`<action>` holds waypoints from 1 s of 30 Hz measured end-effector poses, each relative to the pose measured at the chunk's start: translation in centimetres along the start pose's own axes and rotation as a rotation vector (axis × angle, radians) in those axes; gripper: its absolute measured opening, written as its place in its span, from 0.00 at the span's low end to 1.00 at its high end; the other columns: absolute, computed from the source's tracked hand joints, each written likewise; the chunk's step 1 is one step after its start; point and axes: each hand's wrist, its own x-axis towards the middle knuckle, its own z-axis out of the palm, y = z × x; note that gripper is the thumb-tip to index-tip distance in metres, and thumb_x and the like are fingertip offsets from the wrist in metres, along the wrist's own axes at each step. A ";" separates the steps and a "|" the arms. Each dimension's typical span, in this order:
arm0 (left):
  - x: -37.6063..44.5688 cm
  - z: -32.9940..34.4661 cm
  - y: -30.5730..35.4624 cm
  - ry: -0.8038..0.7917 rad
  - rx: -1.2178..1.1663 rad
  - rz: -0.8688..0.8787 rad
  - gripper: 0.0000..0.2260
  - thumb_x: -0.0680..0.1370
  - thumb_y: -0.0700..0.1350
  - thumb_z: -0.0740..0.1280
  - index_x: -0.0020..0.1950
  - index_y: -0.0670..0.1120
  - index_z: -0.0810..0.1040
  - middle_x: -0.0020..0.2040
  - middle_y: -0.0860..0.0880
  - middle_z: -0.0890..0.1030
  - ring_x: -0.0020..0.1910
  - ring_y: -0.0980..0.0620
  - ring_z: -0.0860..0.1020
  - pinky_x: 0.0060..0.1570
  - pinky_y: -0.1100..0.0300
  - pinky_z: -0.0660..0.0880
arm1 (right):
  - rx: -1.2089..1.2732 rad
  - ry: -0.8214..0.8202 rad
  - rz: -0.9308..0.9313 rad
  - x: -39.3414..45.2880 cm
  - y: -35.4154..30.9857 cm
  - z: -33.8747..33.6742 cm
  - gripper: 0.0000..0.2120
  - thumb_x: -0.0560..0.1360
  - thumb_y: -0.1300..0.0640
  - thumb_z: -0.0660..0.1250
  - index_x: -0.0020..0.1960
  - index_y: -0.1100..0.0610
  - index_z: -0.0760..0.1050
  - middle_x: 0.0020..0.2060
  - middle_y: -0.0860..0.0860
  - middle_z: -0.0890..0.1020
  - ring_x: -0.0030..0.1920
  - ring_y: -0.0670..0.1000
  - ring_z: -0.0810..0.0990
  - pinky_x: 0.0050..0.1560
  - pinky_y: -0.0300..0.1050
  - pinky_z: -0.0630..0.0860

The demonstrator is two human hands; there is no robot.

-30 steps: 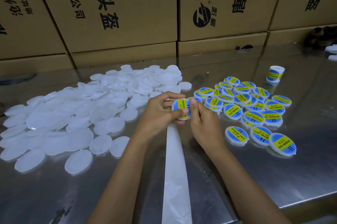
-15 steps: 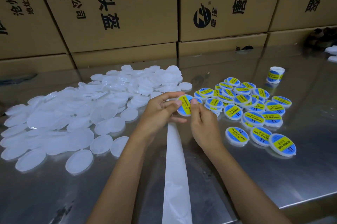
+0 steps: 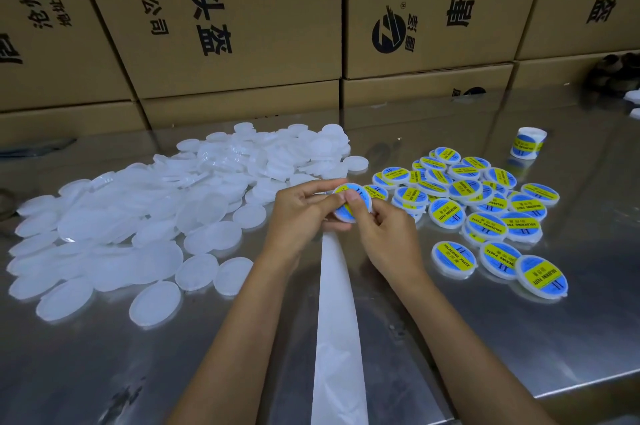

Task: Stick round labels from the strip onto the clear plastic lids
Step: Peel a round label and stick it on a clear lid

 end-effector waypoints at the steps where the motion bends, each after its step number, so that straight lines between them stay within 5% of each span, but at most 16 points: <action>1: 0.0 0.1 0.0 0.014 -0.006 0.002 0.07 0.78 0.35 0.71 0.54 0.42 0.85 0.41 0.46 0.87 0.37 0.51 0.85 0.35 0.60 0.82 | 0.004 -0.002 -0.012 0.0 -0.1 0.0 0.28 0.75 0.33 0.61 0.29 0.52 0.59 0.22 0.45 0.64 0.27 0.48 0.62 0.31 0.43 0.59; 12: 0.2 -0.1 -0.5 0.087 0.051 0.027 0.04 0.79 0.38 0.71 0.48 0.45 0.85 0.40 0.49 0.87 0.37 0.53 0.85 0.34 0.58 0.83 | 0.056 -0.197 0.034 -0.4 -0.4 0.3 0.15 0.82 0.52 0.58 0.39 0.58 0.68 0.26 0.46 0.69 0.31 0.45 0.66 0.36 0.45 0.63; 17: 0.2 -0.3 -0.1 -0.078 0.140 -0.013 0.17 0.75 0.32 0.73 0.62 0.43 0.81 0.53 0.42 0.85 0.41 0.49 0.84 0.41 0.59 0.83 | 0.110 -0.151 0.105 -0.4 -0.6 0.1 0.13 0.81 0.57 0.55 0.38 0.57 0.69 0.32 0.50 0.73 0.39 0.52 0.70 0.40 0.48 0.66; 24: 0.4 -0.9 -0.2 -0.011 0.225 0.079 0.15 0.71 0.36 0.78 0.56 0.45 0.82 0.43 0.42 0.85 0.27 0.48 0.75 0.30 0.58 0.73 | 0.291 -0.214 0.197 -0.2 -0.6 0.2 0.15 0.76 0.47 0.57 0.32 0.42 0.73 0.28 0.41 0.73 0.39 0.48 0.70 0.51 0.53 0.74; 30: 0.9 -1.1 -0.4 0.085 0.199 0.127 0.04 0.75 0.39 0.76 0.46 0.42 0.83 0.38 0.42 0.85 0.20 0.48 0.71 0.24 0.61 0.71 | 0.192 -0.232 0.026 -0.5 -0.3 0.4 0.16 0.77 0.46 0.66 0.35 0.50 0.68 0.25 0.40 0.70 0.28 0.42 0.66 0.33 0.36 0.63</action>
